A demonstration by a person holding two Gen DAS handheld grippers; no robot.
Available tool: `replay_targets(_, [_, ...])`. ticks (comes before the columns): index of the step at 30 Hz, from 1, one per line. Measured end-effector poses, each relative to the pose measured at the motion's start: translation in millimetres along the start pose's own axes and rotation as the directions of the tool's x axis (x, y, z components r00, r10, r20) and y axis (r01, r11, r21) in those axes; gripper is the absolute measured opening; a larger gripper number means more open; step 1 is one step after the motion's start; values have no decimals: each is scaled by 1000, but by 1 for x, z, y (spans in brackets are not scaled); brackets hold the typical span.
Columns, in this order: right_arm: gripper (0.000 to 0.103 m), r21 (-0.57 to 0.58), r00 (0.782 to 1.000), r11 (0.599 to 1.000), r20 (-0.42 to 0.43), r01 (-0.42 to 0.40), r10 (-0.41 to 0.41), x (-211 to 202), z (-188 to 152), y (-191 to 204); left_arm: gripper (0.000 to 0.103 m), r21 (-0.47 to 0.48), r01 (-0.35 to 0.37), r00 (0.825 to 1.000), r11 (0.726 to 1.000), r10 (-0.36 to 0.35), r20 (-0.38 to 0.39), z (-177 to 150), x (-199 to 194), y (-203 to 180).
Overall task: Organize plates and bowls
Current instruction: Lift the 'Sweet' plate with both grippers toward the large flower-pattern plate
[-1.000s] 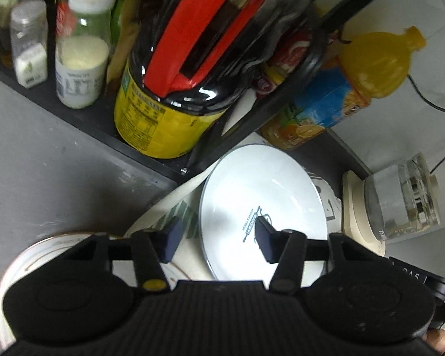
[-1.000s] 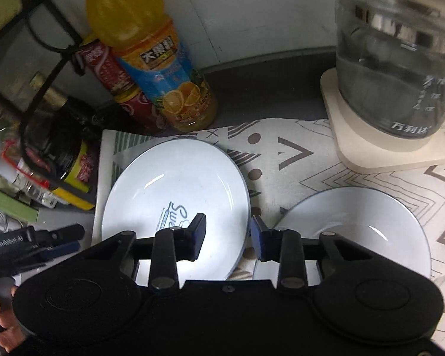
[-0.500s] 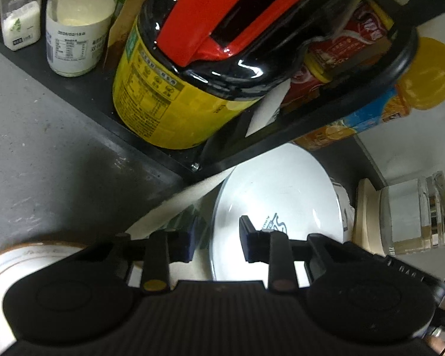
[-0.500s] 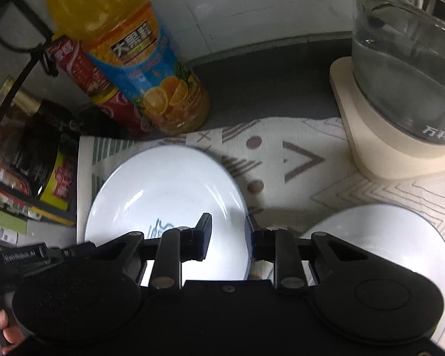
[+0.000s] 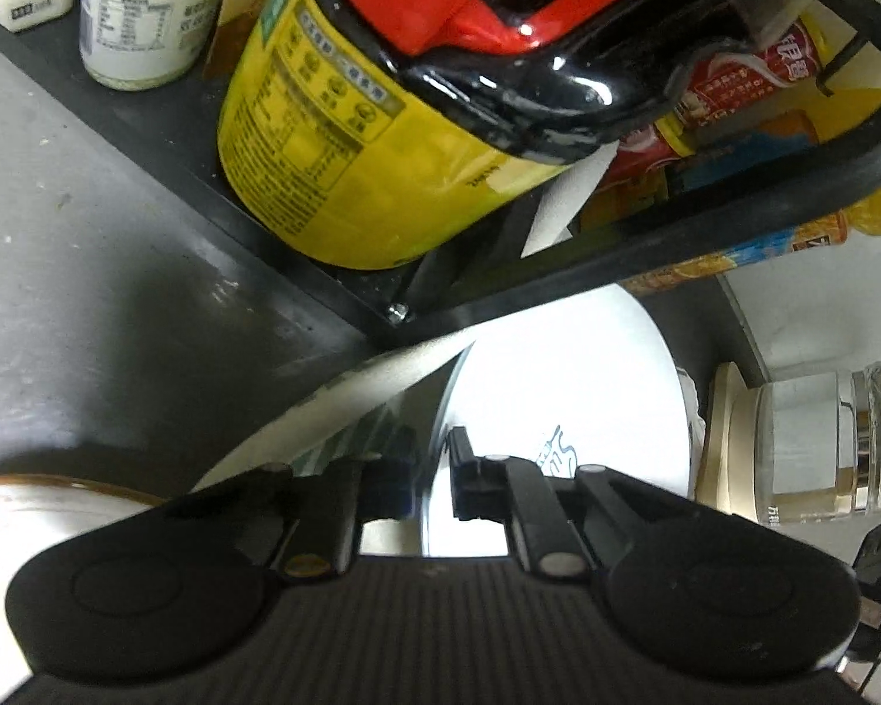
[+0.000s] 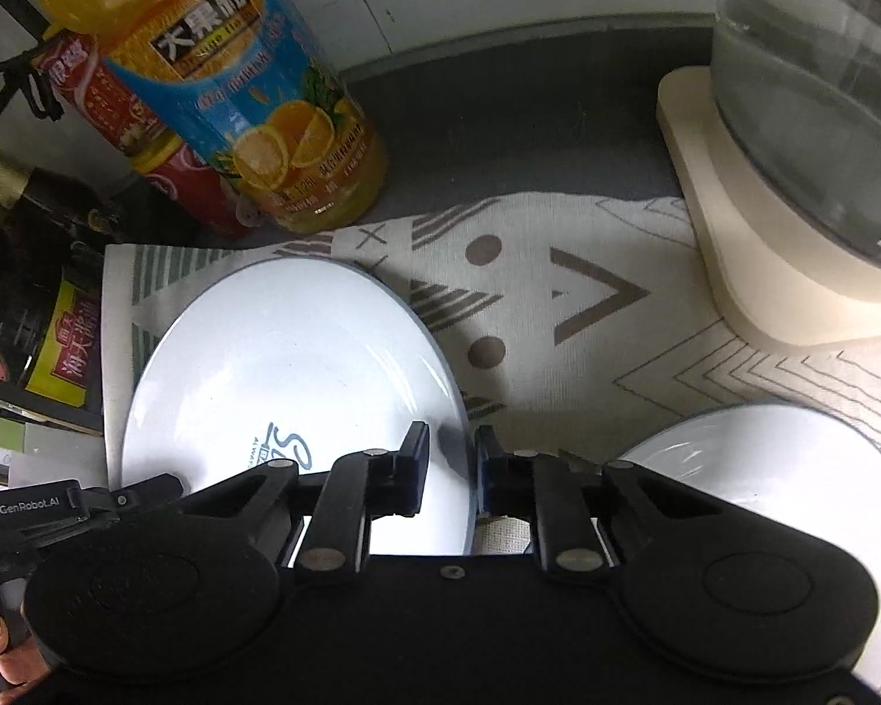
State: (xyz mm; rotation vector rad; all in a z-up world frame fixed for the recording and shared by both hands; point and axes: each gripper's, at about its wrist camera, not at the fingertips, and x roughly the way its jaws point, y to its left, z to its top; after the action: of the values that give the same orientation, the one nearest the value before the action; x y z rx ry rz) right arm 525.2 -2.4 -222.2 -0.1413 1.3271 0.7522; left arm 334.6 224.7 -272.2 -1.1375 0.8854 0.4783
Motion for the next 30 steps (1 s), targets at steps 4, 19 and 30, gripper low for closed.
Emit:
replay_targets(4, [16, 3, 1000, 1000, -6, -20, 20, 3, 2, -3, 8, -20, 15, 1000, 1000, -15, -1, 0, 6, -3])
replay_targets(19, [7, 12, 988, 989, 49, -146, 145, -26, -7, -15, 6, -14, 67, 998, 998, -67, 17, -4, -19, 7])
replay_targets(30, [5, 11, 974, 978, 89, -209, 207, -50, -19, -20, 6, 14, 98, 994, 995, -98, 47, -13, -47, 7])
